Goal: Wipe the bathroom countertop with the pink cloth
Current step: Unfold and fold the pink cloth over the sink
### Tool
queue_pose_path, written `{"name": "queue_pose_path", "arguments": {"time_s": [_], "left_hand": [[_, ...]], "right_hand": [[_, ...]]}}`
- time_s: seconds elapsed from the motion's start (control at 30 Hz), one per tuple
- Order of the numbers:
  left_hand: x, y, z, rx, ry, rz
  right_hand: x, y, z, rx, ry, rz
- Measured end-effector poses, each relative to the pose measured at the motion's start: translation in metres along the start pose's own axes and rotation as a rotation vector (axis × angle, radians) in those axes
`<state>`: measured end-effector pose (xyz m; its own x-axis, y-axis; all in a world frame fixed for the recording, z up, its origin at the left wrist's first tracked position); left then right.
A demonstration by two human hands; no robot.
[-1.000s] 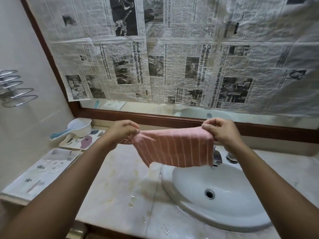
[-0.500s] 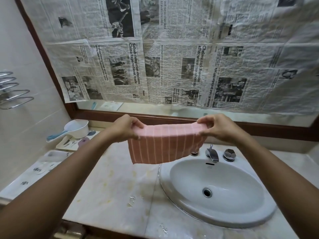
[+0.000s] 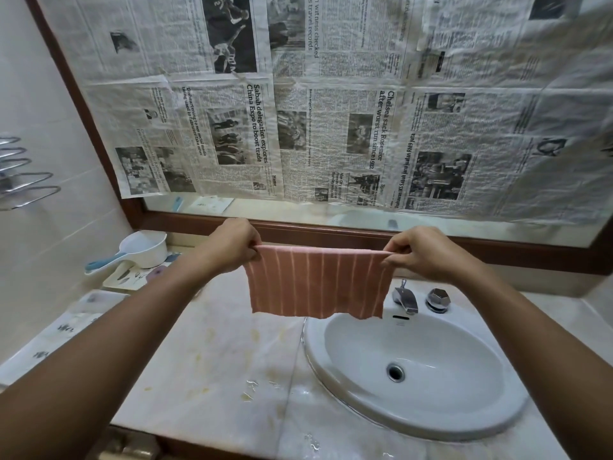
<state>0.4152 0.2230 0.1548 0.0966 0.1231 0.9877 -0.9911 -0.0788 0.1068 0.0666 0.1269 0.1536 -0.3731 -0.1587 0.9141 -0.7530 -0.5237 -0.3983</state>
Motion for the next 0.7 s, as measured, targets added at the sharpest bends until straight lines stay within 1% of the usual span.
{"name": "queue_pose_path", "arguments": {"time_s": [0.1, 0.17, 0.2, 0.23, 0.3, 0.33, 0.37, 0.43, 0.5, 0.57, 0.63, 0.7], "left_hand": [[0.013, -0.003, -0.006, 0.041, 0.004, -0.079], [0.02, -0.01, -0.012, 0.064, -0.01, -0.211], [0.023, -0.015, -0.014, 0.069, -0.021, -0.319], [0.026, -0.018, -0.017, 0.066, -0.037, -0.482], [0.029, -0.019, -0.022, 0.049, -0.066, -0.938], [0.028, -0.019, -0.022, 0.055, -0.074, -1.133], [0.026, -0.017, -0.021, 0.071, -0.072, -1.256], [0.017, -0.011, -0.017, 0.14, -0.045, -1.314], [0.004, 0.001, -0.013, 0.228, 0.006, -1.305], [-0.007, 0.018, -0.011, 0.288, 0.043, -1.287], [-0.014, 0.046, -0.012, 0.266, 0.034, -1.278], [-0.018, 0.078, -0.015, 0.199, -0.005, -1.292]], "right_hand": [[0.009, 0.012, 0.0, -0.01, 0.01, 0.111], [0.013, 0.021, 0.0, 0.001, 0.005, 0.299], [0.015, 0.025, -0.001, 0.013, 0.009, 0.422], [0.017, 0.028, -0.002, 0.022, 0.014, 0.569], [0.019, 0.028, -0.006, 0.003, 0.014, 0.863], [0.019, 0.027, -0.006, -0.02, 0.015, 0.957], [0.018, 0.026, -0.006, -0.055, 0.022, 0.999], [0.013, 0.022, -0.002, -0.152, 0.056, 1.002], [0.002, 0.016, 0.002, -0.271, 0.108, 0.977], [-0.009, 0.005, 0.003, -0.347, 0.155, 1.021], [-0.02, -0.011, 0.005, -0.308, 0.153, 1.044], [-0.029, -0.029, 0.005, -0.176, 0.081, 0.987]]}}
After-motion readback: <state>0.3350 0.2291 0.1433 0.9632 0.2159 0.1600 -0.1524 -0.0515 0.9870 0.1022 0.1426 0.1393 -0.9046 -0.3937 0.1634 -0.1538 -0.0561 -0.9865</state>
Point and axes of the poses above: each hand's wrist, its own z-axis towards the middle knuckle, its own x-axis out of the back of the hand, y = z × x, the point moved 1 cm from there along z, towards the middle knuckle, and after that the axes turned 1 degree about -y, right-handed, at the moved point
